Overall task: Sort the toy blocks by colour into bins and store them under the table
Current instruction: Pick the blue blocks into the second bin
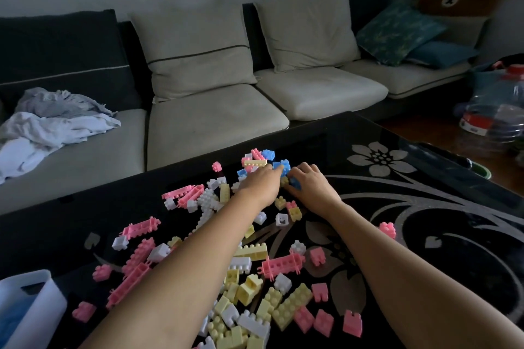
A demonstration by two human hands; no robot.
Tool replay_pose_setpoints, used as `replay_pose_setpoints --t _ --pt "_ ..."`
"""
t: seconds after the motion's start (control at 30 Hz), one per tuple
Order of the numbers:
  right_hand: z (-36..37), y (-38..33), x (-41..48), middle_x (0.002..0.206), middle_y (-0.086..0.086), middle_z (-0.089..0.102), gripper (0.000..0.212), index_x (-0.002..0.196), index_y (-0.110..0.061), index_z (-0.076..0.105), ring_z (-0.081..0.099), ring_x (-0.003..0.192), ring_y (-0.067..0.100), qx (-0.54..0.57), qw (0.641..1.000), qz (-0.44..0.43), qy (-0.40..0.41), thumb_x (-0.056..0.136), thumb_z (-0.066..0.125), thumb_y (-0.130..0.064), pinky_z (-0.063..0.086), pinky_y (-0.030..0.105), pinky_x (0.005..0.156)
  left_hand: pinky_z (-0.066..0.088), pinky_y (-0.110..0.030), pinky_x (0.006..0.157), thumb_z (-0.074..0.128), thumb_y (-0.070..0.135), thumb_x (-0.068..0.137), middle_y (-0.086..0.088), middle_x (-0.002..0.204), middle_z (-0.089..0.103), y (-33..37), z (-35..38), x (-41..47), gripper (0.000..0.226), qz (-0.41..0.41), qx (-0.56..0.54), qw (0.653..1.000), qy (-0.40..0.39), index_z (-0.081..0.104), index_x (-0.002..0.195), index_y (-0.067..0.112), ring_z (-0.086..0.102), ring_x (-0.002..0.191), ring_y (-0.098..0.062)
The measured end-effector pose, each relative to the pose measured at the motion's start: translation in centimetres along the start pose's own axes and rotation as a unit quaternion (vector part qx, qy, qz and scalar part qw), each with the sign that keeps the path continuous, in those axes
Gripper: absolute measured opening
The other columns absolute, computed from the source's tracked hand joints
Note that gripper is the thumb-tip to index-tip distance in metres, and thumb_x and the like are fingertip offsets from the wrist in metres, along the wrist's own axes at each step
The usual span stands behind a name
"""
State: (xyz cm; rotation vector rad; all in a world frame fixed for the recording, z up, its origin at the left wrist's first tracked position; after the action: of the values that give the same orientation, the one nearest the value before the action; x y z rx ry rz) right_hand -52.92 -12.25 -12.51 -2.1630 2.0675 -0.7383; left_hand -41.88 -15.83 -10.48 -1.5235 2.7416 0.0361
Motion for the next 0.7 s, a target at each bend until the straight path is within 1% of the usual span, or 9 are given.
replay_pose_setpoints --t 0.1,0.17,0.23,0.37,0.43,0.5,0.6,0.67,0.7 --pt "-0.2 -0.1 -0.8 0.117 0.005 0.048 0.035 0.121 -0.020 0.051 0.045 0.106 0.022 -0.026 0.998 0.044 0.026 0.094 0.049 -0.041 0.044 0.031 0.085 0.047 -0.040 0.092 0.037 -0.001 0.093 -0.012 0.136 0.046 0.4 0.0 -0.8 0.054 0.002 -0.005 0.999 0.051 0.033 0.145 0.015 0.049 0.120 -0.031" --pt "-0.5 -0.3 -1.6 0.116 0.005 0.049 0.035 0.123 -0.018 0.049 0.046 0.105 0.022 -0.044 0.995 0.075 0.041 0.095 0.047 -0.040 0.044 0.030 0.079 0.045 -0.036 0.081 0.038 -0.002 0.092 -0.012 0.123 0.053 0.8 -0.3 -1.5 0.045 0.012 0.005 0.997 0.076 0.042 0.134 0.011 0.055 0.107 -0.031" --pt "-0.5 -0.6 -2.6 0.117 0.005 0.050 0.035 0.125 -0.018 0.046 0.048 0.106 0.021 -0.056 0.992 0.098 0.051 0.096 0.046 -0.037 0.043 0.028 0.074 0.042 -0.034 0.073 0.038 -0.003 0.090 -0.013 0.114 0.055 1.1 -0.4 -2.1 0.037 0.020 0.002 0.997 0.073 0.046 0.125 0.008 0.057 0.098 -0.030" --pt "-1.0 -1.2 -4.6 0.118 0.005 0.051 0.032 0.123 -0.016 0.047 0.052 0.103 0.021 -0.063 0.986 0.140 0.057 0.096 0.044 -0.033 0.039 0.027 0.067 0.045 -0.036 0.070 0.043 -0.002 0.089 -0.011 0.102 0.058 0.9 -0.2 -3.7 0.026 0.030 -0.048 0.997 0.048 0.049 0.112 0.008 0.059 0.086 -0.027" --pt "-1.5 -1.8 -5.8 0.114 0.004 0.052 0.029 0.120 -0.015 0.049 0.055 0.098 0.020 -0.066 0.986 0.145 0.057 0.096 0.043 -0.032 0.038 0.026 0.065 0.046 -0.035 0.071 0.049 0.008 0.093 -0.009 0.101 0.060 0.5 -0.5 -5.1 0.018 0.028 -0.082 0.995 0.057 0.051 0.111 0.010 0.060 0.085 -0.023" --pt "-1.8 -2.2 -6.8 0.105 0.003 0.054 0.024 0.110 -0.015 0.051 0.057 0.091 0.020 -0.063 0.985 0.147 0.059 0.096 0.042 -0.031 0.037 0.027 0.062 0.047 -0.031 0.073 0.052 0.019 0.095 -0.006 0.103 0.061 0.1 -1.5 -6.8 0.022 0.005 -0.147 0.985 0.085 0.052 0.115 0.010 0.060 0.085 -0.019" --pt "-2.4 -2.3 -8.3 0.086 -0.001 0.057 0.019 0.089 -0.015 0.053 0.056 0.072 0.016 -0.003 0.982 0.178 0.070 0.093 0.042 -0.031 0.035 0.027 0.052 0.045 -0.020 0.064 0.053 0.026 0.095 0.001 0.099 0.062 -1.3 -4.1 -10.9 0.026 -0.049 -0.283 0.948 0.140 0.054 0.118 0.013 0.059 0.078 -0.012" --pt "-2.7 -1.9 -9.4 0.074 -0.002 0.058 0.020 0.081 -0.016 0.053 0.054 0.064 0.015 0.084 0.967 0.226 0.081 0.092 0.044 -0.030 0.035 0.026 0.050 0.041 -0.011 0.058 0.054 0.029 0.095 0.004 0.098 0.062 -2.5 -5.3 -14.1 0.027 -0.070 -0.358 0.918 0.154 0.055 0.117 0.014 0.057 0.074 -0.006" --pt "-3.0 -1.9 -9.8 0.070 -0.001 0.057 0.020 0.079 -0.014 0.054 0.053 0.060 0.015 0.151 0.951 0.256 0.083 0.091 0.045 -0.028 0.035 0.026 0.051 0.040 -0.007 0.058 0.055 0.029 0.094 0.006 0.098 0.061 -3.3 -6.0 -16.0 0.026 -0.073 -0.376 0.910 0.156 0.056 0.116 0.015 0.056 0.074 -0.002"
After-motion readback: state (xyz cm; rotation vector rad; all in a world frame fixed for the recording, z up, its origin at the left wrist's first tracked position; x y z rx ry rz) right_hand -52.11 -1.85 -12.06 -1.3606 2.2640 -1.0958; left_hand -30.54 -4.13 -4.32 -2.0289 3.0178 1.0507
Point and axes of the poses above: each hand's wrist, its own x-axis towards the middle knuckle, its own z-axis out of the palm, y = z × x, the point moved 5 cm from there along x, towards the middle knuckle
